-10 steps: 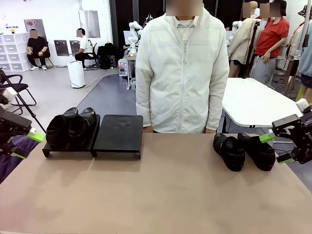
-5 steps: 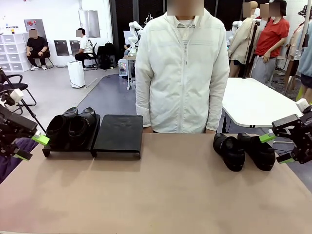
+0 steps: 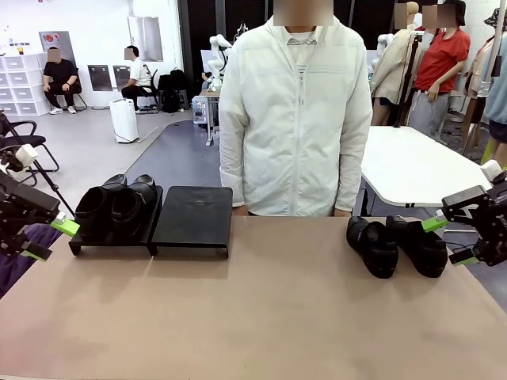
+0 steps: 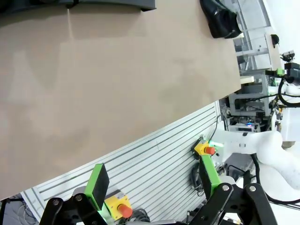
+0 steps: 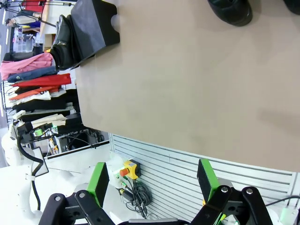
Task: Organize the shoes by placing them on the stand.
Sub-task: Pick up one Shoe and place it in the middle of the table.
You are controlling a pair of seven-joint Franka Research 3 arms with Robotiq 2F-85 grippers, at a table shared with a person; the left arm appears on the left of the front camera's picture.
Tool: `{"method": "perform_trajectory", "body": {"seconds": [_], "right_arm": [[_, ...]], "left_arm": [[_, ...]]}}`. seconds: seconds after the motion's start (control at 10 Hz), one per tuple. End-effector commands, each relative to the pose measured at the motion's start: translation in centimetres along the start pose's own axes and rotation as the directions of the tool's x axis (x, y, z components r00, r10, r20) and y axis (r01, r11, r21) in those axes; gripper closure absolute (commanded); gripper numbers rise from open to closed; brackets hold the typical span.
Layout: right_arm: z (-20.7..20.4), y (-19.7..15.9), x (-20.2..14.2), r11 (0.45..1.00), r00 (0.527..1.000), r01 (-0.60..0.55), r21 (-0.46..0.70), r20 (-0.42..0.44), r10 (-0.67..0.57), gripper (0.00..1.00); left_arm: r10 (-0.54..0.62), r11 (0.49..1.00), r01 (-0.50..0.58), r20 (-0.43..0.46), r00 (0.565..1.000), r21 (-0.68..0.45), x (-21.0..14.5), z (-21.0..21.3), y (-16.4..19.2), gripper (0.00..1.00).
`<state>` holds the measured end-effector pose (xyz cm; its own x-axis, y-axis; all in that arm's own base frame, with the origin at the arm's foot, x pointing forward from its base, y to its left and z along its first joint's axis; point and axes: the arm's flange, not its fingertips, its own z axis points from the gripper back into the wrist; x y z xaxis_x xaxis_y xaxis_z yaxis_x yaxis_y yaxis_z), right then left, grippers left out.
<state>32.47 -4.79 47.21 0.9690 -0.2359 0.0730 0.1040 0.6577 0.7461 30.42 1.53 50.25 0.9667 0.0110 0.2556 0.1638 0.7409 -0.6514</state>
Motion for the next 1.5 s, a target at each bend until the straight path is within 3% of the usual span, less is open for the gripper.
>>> {"method": "perform_trajectory", "body": {"seconds": [0.0, 0.2, 0.3, 0.4, 0.5, 0.6, 0.7, 0.8, 1.1, 1.2, 1.3, 1.4], "right_arm": [[-1.6, 2.0, 3.5, 0.995, 0.998, 0.033, -0.099, 0.064, -0.027, 0.0], [-6.6, 3.4, 14.8, 0.942, 0.953, 0.07, -0.328, 0.3, 0.034, 0.0], [-8.4, 3.4, 18.5, 0.921, 0.908, 0.054, -0.386, 0.403, 0.116, 0.0], [-9.6, 3.3, 20.9, 0.862, 0.834, 0.079, -0.5, 0.507, 0.218, 0.0], [-10.7, 3.2, 22.1, 0.866, 0.842, 0.051, -0.498, 0.487, 0.231, 0.0], [-11.2, 2.6, 22.6, 0.833, 0.851, 0.064, -0.549, 0.467, 0.242, 0.0], [-10.3, 2.6, 21.6, 0.856, 0.895, 0.026, -0.517, 0.393, 0.21, 0.0], [-11.0, 2.3, 22.4, 0.876, 0.84, -0.018, -0.482, 0.467, 0.275, 0.0], [-11.6, 1.1, 22.8, 0.858, 0.848, -0.004, -0.514, 0.453, 0.275, 0.0], [-10.0, 1.8, 24.5, 0.818, 0.925, -0.086, -0.568, 0.26, 0.277, 0.0], [-8.2, 2.6, 26.4, 0.81, 0.972, -0.129, -0.571, 0.089, 0.218, 0.0], [-7.1, 3.1, 27.9, 0.781, 0.986, -0.139, -0.609, -0.015, 0.164, 0.0]], "left_arm": [[0.001, 1.0, -0.001, -0.008, 1.0, 0.0, -0.2, 0.4, 0.0, 0.0], [0.001, 1.0, -0.001, -0.008, 1.0, 0.0, -0.2, 0.4, 0.0, 0.0], [0.001, 1.0, -0.001, -0.008, 1.0, 0.0, -0.2, 0.4, 0.0, 0.0], [0.001, 1.0, -0.001, -0.008, 1.0, 0.0, -0.2, 0.4, 0.0, 0.0], [0.001, 1.0, -0.001, -0.008, 1.0, 0.0, -0.2, 0.4, 0.0, 0.0], [0.001, 1.0, -0.001, -0.008, 1.0, 0.0, -0.2, 0.4, 0.0, 0.0], [0.001, 1.0, -0.001, -0.008, 1.0, 0.0, -0.2, 0.4, 0.0, 0.0], [0.001, 1.0, -0.001, -0.008, 1.0, 0.0, -0.2, 0.4, 0.0, 0.0], [0.001, 1.0, -0.001, -0.008, 1.0, 0.0, -0.2, 0.4, 0.0, 0.0], [0.001, 1.0, -0.001, -0.008, 1.0, 0.0, -0.2, 0.4, 0.0, 0.0], [0.001, 1.0, -0.001, -0.008, 1.0, 0.0, -0.2, 0.4, 0.0, 0.0], [0.001, 1.0, -0.001, -0.008, 1.0, 0.0, -0.2, 0.4, 0.0, 0.0]]}}
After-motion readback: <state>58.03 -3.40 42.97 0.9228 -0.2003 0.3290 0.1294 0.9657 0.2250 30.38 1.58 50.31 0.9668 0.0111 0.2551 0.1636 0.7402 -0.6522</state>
